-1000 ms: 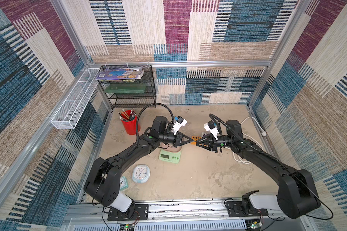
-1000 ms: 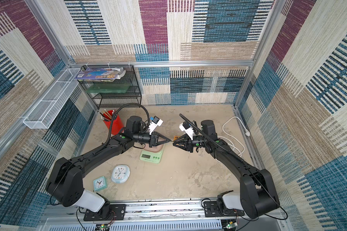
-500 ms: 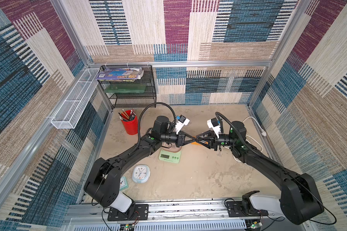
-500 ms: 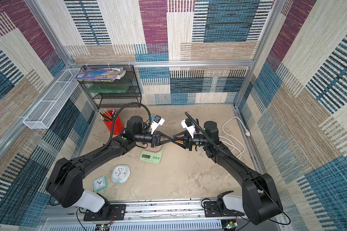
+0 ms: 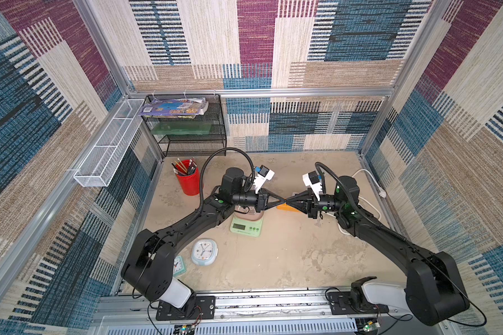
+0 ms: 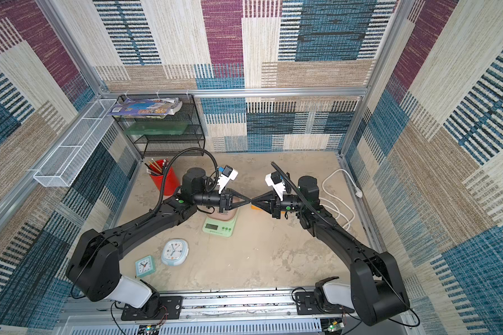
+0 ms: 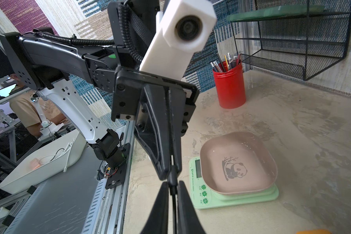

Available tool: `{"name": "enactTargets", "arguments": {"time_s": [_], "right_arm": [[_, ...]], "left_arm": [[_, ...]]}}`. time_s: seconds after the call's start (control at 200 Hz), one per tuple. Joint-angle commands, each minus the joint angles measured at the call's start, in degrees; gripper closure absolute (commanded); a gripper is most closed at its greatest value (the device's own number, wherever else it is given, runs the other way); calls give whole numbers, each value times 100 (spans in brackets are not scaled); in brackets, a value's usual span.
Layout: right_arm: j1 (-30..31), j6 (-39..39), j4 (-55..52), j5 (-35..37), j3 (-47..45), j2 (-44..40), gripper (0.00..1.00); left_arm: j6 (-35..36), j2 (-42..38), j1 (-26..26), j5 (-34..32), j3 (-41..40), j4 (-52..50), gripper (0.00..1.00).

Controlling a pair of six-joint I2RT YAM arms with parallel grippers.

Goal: Charge the electronic scale
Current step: Adjust the charging cable.

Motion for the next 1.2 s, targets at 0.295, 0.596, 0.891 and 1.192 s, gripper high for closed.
{"name": "enactTargets", "arguments": {"time_s": [0.295,0.596,0.891,1.192], "right_arm": [[102,19,367,-273,37,42,86],[100,-3,438,-403,36,68,100],[-200,-514,-1098,63,381,256,100],[-343,-896,-2614,465,951,1146,100]], "left_arm": [[-222,39,-66,107,15,394,100],[-214,77,-84,101,33,362,100],[446,-361,311,-1465,55,-1558,48],[846,375,1234,-4386,775,-4366,44]]}}
